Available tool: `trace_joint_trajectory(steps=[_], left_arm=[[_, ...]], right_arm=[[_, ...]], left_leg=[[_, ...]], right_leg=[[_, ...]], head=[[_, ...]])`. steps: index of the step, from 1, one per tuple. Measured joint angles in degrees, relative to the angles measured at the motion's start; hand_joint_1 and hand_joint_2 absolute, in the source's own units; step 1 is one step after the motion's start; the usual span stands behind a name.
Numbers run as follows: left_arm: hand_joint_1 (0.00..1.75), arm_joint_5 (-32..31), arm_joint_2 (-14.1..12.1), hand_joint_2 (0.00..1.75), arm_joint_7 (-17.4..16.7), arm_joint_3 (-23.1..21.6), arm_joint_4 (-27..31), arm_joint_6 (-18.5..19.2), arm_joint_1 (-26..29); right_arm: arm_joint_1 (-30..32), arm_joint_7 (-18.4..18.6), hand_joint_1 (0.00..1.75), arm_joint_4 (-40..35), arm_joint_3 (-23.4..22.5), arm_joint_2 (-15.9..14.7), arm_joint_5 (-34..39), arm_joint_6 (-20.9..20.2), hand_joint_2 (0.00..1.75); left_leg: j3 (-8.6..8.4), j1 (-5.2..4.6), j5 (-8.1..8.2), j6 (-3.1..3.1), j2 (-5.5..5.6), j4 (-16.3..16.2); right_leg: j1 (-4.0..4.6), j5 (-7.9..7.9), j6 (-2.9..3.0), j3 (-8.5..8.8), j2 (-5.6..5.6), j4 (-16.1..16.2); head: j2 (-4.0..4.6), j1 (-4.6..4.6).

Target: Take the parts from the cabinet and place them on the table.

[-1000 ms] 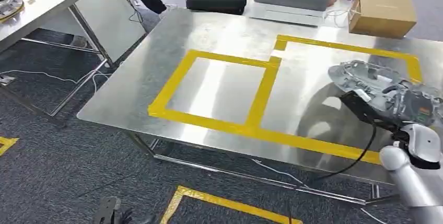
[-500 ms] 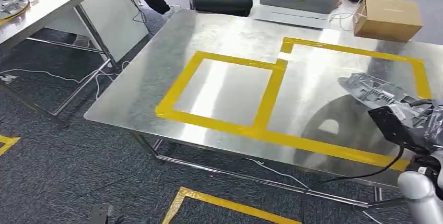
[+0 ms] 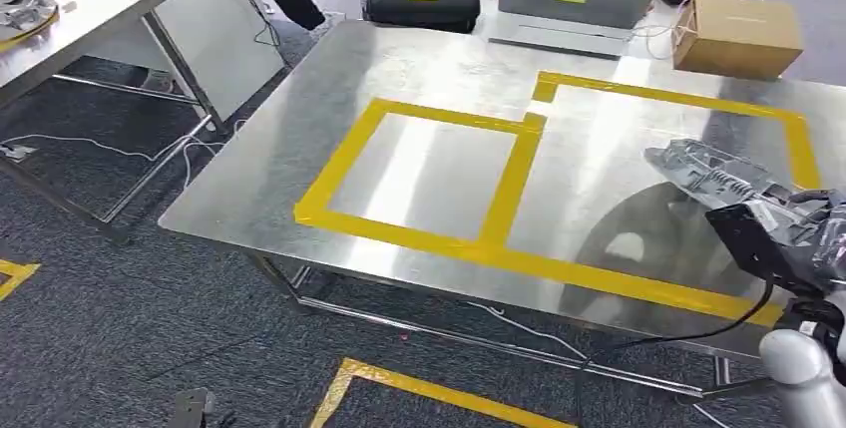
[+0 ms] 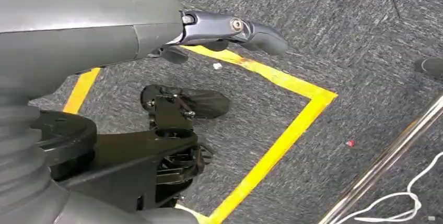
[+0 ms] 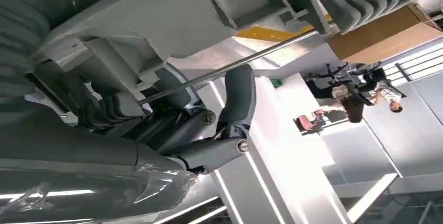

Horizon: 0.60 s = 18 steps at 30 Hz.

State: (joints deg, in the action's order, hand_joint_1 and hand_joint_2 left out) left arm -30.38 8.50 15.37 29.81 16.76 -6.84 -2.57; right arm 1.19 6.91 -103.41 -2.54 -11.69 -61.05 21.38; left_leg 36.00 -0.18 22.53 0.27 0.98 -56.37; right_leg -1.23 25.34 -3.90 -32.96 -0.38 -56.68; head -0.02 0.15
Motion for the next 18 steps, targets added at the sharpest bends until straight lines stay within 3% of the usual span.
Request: trace_joint_trajectory(steps=[4, 11, 18], left_arm=[[0.00, -0.2, 0.0, 1.75, 0.0, 0.0, 0.0, 0.0, 0.0], [0.00, -2.1, 0.0, 1.75, 0.0, 0.1, 0.0, 1.2, -0.5], [0.00, -3.5, 0.0, 1.75, -0.3, 0.2, 0.0, 1.5, -1.1]], right_arm=[[0.0, -0.5, 1.75, 0.0, 0.0, 0.0, 0.6, -1.1, 1.75], [-3.8, -4.8, 1.75, 4.2, 0.3, -0.4, 5.0, -5.5, 1.75], [-10.7, -2.6, 1.75, 13.3, 0.9, -2.1, 8.2, -14.3, 1.75]], left_leg=[[0.00, 0.00, 0.00, 0.00, 0.00, 0.0], [-0.02, 0.00, -0.01, 0.01, -0.09, 0.0], [-0.05, 0.00, -0.09, 0.05, -0.09, 0.0]], right_leg=[[0.00, 0.01, 0.01, 0.01, 0.01, 0.0], [0.00, -0.02, 0.00, 0.00, 0.12, 0.0], [0.00, -0.12, -0.04, 0.05, 0.13, 0.0]], head=[[0.00, 0.00], [0.00, 0.02], [-0.02, 0.00]])
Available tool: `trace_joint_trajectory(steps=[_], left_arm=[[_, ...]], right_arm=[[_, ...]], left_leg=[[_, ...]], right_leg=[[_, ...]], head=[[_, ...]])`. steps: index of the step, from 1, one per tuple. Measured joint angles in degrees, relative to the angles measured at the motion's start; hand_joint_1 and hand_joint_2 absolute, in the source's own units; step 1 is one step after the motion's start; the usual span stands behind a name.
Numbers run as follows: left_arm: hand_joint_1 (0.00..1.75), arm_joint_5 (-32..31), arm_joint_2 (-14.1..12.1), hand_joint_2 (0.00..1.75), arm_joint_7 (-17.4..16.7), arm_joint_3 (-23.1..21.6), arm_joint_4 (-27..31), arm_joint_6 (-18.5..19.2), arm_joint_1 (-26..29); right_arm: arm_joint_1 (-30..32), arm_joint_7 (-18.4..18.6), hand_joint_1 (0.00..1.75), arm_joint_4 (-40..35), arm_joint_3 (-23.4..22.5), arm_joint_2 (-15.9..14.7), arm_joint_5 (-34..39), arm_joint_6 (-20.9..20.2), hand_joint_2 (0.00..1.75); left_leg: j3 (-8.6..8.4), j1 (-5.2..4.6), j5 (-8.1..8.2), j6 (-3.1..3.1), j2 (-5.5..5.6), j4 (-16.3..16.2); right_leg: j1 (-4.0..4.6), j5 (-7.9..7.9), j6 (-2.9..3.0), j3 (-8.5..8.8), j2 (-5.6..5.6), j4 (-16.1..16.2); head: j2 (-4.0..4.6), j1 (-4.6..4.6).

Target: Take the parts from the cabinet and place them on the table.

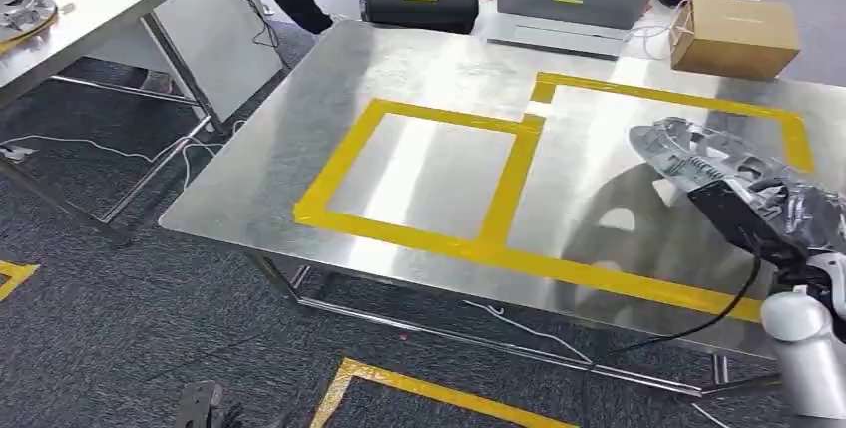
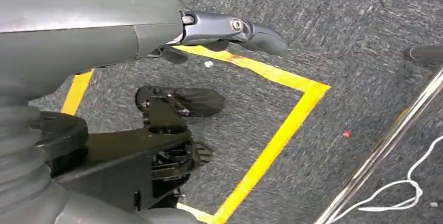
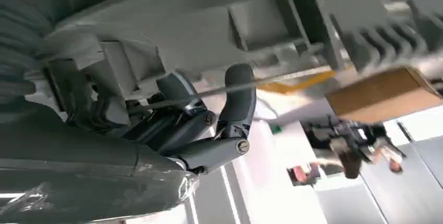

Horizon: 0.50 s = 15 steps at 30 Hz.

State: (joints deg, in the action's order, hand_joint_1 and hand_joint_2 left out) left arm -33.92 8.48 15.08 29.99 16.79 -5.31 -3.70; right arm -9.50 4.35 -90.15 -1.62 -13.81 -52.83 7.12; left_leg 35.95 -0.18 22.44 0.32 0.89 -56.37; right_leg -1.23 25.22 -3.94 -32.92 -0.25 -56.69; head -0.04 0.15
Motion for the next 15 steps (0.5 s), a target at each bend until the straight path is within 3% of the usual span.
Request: trace_joint_trajectory(steps=[1, 3, 9, 15], left_arm=[[0.00, -0.5, 0.0, 1.75, -0.1, 0.0, 0.0, 0.4, -0.1], [0.00, -1.1, 0.0, 1.75, -0.5, 0.0, 0.0, 0.9, -0.6], [0.00, -2.2, 0.0, 1.75, -1.3, -0.5, 0.0, 1.6, -1.9], [0.00, -2.6, 0.0, 1.75, -1.3, -0.6, 0.0, 1.6, -2.1]], right_arm=[[-1.4, 0.5, 1.75, 2.1, 0.3, -0.3, 0.5, -2.8, 1.75], [-4.4, -0.3, 1.75, 7.4, 1.1, -0.9, 0.7, -4.2, 1.75], [-13.2, -2.1, 1.75, 23.1, 3.6, -2.1, -0.2, -2.8, 1.75], [-17.0, -2.9, 1.75, 30.2, 4.3, -2.4, 0.6, -1.7, 1.75]], left_leg=[[0.00, 0.00, -0.01, 0.01, 0.00, 0.0], [0.00, 0.00, -0.08, -0.01, -0.03, 0.0], [0.00, 0.01, -0.24, -0.08, -0.02, 0.0], [0.00, 0.01, -0.26, -0.07, -0.02, 0.0]], right_leg=[[0.00, -0.03, -0.02, -0.01, 0.02, 0.0], [0.00, -0.10, -0.03, -0.02, 0.06, 0.0], [0.01, -0.16, -0.04, 0.01, -0.01, 0.0], [0.01, -0.20, -0.04, 0.00, 0.00, 0.0]], head=[[0.02, 0.00], [0.02, -0.02], [0.02, 0.00], [0.02, -0.02]])
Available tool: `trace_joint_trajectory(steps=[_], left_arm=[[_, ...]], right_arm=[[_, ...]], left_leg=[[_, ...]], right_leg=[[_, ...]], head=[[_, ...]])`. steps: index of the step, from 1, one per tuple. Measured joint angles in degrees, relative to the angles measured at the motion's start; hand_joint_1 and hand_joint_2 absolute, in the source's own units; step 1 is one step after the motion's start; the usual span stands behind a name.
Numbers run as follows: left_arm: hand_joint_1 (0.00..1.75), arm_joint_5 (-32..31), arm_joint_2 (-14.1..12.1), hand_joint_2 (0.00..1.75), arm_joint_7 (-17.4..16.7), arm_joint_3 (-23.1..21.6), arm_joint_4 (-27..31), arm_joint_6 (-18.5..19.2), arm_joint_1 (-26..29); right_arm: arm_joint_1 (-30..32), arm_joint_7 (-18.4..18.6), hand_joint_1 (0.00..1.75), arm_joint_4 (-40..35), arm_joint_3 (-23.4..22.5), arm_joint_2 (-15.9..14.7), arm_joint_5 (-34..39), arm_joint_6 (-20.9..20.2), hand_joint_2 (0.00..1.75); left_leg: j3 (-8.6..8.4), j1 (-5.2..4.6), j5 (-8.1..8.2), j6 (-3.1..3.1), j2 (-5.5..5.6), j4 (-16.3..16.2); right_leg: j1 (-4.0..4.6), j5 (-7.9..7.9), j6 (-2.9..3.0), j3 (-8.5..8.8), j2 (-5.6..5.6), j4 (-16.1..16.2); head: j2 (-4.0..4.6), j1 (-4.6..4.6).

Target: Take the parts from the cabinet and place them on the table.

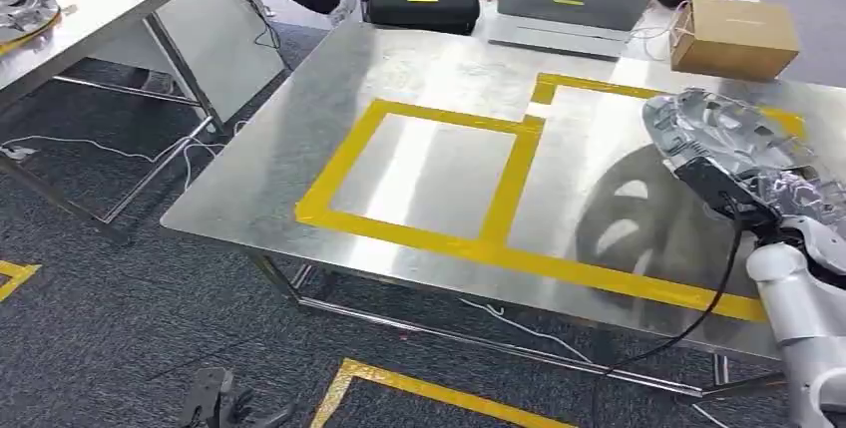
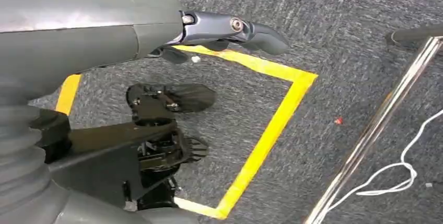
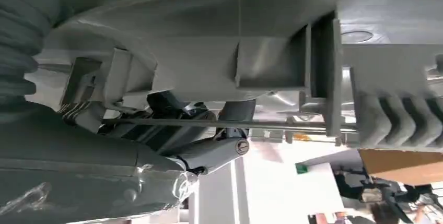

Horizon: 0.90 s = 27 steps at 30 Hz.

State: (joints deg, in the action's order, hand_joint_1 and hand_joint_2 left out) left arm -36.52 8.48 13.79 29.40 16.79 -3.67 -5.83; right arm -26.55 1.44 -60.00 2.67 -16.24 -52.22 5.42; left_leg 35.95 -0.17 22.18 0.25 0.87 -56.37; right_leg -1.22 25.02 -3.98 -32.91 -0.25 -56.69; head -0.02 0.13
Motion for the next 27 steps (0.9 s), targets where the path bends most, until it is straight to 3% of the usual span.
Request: trace_joint_trajectory(steps=[20, 27], left_arm=[[0.00, 0.0, 0.0, 1.75, 0.0, 0.0, 0.0, 0.0, -0.1], [0.00, -0.1, 0.0, 1.75, 0.0, 0.0, 0.0, 0.1, -0.1]], right_arm=[[-2.1, -0.5, 1.75, 4.2, 1.0, -0.3, 0.5, 0.1, 1.75], [-1.7, -3.2, 1.75, 4.8, 1.1, -0.3, 1.3, 1.6, 1.75]], left_leg=[[-0.07, 0.00, -0.09, -0.10, 0.00, 0.0], [-0.07, 0.00, -0.09, -0.10, 0.00, 0.0]], right_leg=[[0.00, -0.10, -0.01, -0.03, 0.00, 0.0], [0.00, -0.14, 0.00, 0.02, 0.04, 0.0]], head=[[0.00, 0.00], [0.00, 0.02]])
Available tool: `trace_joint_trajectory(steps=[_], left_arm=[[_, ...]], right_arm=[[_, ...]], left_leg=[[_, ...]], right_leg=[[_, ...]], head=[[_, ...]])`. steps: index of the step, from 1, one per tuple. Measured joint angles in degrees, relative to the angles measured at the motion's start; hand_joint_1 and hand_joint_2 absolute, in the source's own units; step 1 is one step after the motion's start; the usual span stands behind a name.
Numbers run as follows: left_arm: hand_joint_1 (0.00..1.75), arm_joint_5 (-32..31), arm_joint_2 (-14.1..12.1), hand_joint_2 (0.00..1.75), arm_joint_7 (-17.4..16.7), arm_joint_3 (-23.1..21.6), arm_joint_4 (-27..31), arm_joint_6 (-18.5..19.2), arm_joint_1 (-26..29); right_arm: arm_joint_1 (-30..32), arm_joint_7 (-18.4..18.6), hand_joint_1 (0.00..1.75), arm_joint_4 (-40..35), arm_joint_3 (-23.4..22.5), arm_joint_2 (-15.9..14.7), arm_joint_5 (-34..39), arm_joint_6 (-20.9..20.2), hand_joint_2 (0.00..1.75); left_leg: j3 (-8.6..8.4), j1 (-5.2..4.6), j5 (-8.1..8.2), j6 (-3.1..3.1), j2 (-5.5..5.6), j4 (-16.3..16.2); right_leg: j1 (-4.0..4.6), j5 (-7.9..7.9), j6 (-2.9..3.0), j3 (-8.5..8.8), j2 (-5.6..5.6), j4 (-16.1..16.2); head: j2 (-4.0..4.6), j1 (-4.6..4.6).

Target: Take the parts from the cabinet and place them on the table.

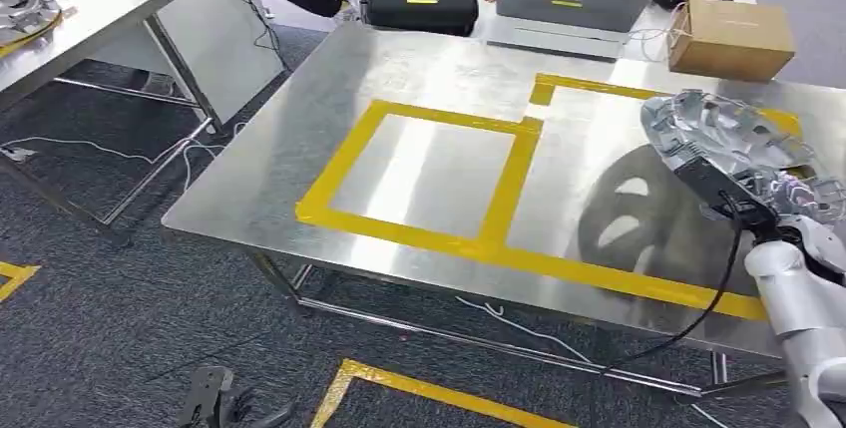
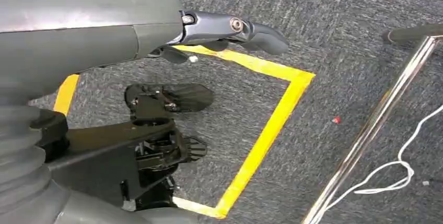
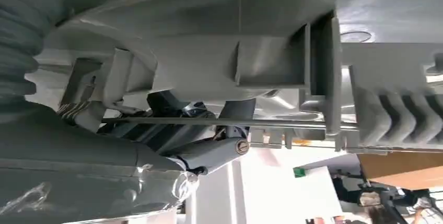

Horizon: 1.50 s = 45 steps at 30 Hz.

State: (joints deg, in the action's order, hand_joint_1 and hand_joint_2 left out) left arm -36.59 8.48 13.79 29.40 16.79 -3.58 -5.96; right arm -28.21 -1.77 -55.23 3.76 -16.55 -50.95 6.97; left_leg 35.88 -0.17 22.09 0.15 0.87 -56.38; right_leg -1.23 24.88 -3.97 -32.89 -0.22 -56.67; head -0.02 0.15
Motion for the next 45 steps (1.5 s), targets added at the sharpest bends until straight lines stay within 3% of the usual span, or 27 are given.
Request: trace_joint_trajectory(steps=[4, 7, 13, 30, 45], left_arm=[[0.00, -0.2, 0.0, 1.75, 0.0, 0.0, 0.0, 0.0, 0.0], [0.00, -0.6, 0.0, 1.75, 0.4, -0.3, 0.0, 0.9, -0.1], [0.00, -0.5, 0.3, 1.75, 1.4, -0.5, 0.0, 2.1, -0.7], [0.00, 0.1, 0.6, 1.75, 1.4, -1.0, 0.0, 2.1, -0.7], [0.00, 0.2, 0.7, 1.75, 1.4, -1.3, 0.0, 2.0, -0.5]], right_arm=[[0.7, -1.9, 1.75, -0.5, 0.6, 0.0, -0.8, -0.2, 1.75], [1.0, -5.2, 1.75, -1.8, 4.2, 0.3, -4.9, -2.3, 1.75], [0.9, -5.0, 1.75, -2.6, 11.3, 1.4, -6.2, -3.1, 1.75], [-2.5, -5.4, 1.75, -2.2, 19.9, 2.1, -6.2, -4.1, 1.75], [-3.0, -5.0, 1.75, -1.3, 21.6, 2.2, -5.5, -3.6, 1.75]], left_leg=[[0.01, 0.00, -0.01, 0.01, 0.00, 0.0], [0.01, 0.00, -0.01, 0.03, -0.13, 0.0], [0.04, 0.07, -0.09, 0.13, -0.25, 0.0], [0.07, 0.12, -0.02, 0.27, -0.30, 0.0], [0.08, 0.13, 0.01, 0.27, -0.28, 0.0]], right_leg=[[0.01, -0.04, 0.00, 0.05, 0.00, 0.0], [0.03, -0.11, 0.05, -0.03, 0.22, 0.0], [0.08, -0.09, 0.10, -0.09, 0.23, -0.1], [0.12, -0.08, 0.14, -0.21, 0.40, -0.1], [0.14, -0.06, 0.15, -0.20, 0.39, -0.1]], head=[[0.00, 0.00], [0.00, 0.00], [0.00, -0.02], [0.00, 0.00], [0.00, 0.00]])
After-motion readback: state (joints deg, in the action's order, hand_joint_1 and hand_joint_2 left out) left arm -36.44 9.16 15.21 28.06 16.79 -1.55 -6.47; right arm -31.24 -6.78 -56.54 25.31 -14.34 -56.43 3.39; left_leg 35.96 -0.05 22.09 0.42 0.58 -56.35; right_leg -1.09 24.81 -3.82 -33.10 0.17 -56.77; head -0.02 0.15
